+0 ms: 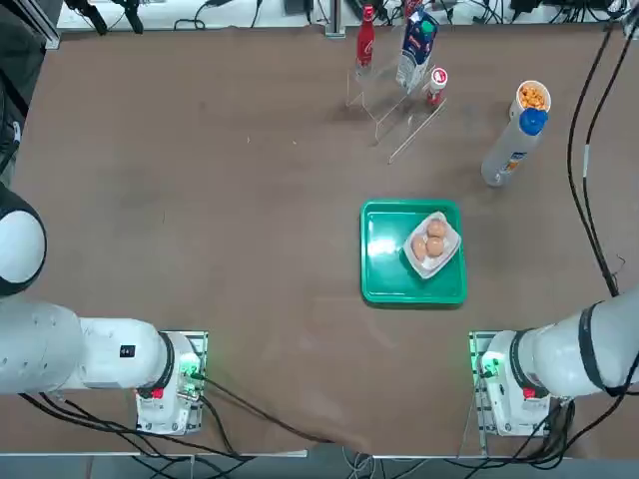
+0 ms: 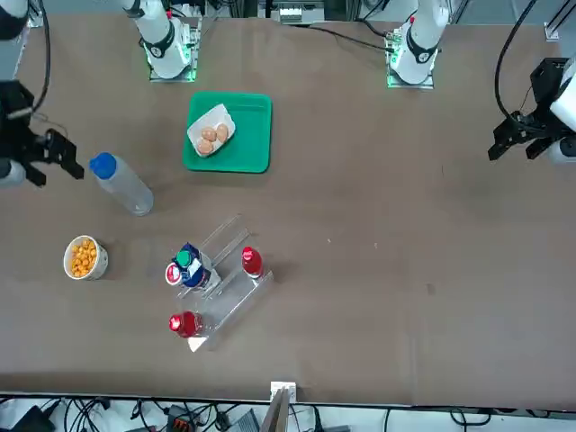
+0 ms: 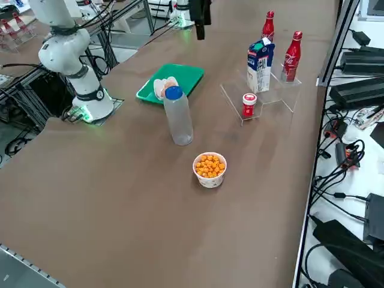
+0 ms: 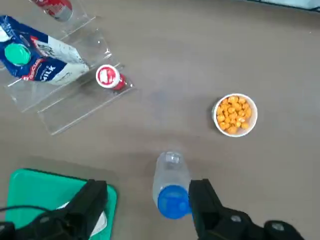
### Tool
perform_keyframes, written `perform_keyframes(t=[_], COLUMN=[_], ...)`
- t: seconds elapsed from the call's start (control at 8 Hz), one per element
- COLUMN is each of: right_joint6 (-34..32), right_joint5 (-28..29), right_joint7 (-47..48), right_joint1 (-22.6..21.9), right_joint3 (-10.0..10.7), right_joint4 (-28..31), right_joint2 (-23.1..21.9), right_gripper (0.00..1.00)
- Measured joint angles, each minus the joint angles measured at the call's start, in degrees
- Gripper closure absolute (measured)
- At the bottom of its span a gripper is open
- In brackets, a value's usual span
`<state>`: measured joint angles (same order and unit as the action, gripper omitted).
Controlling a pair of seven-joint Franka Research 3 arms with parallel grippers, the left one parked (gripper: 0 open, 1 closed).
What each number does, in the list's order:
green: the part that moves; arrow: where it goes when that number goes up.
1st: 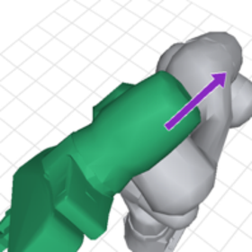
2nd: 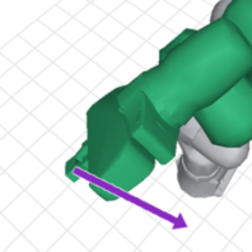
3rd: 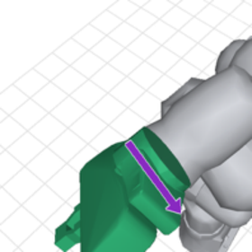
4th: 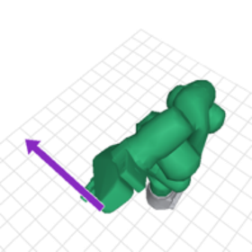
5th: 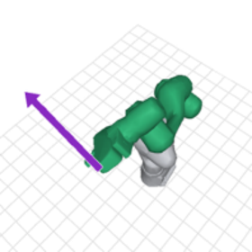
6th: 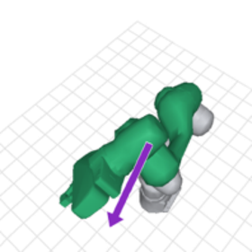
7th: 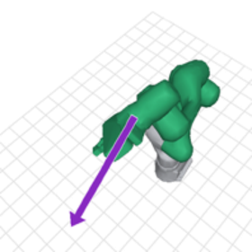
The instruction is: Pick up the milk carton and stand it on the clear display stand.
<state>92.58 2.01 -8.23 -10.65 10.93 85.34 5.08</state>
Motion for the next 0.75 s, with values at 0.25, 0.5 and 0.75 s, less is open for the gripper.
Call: perform_keyframes(t=[0.25, 0.5, 0.75], right_joint6=[0.0, 0.0, 0.0], right_joint5=[-0.1, -0.1, -0.1], right_joint7=[1.3, 1.8, 1.9], right_joint1=[7.8, 12.6, 13.3], right_joint3=[-7.4, -12.4, -13.5], right_joint4=[4.4, 7.7, 9.3], right_joint2=[-3.9, -7.2, -9.1], right_gripper=[0.00, 0.00, 0.00])
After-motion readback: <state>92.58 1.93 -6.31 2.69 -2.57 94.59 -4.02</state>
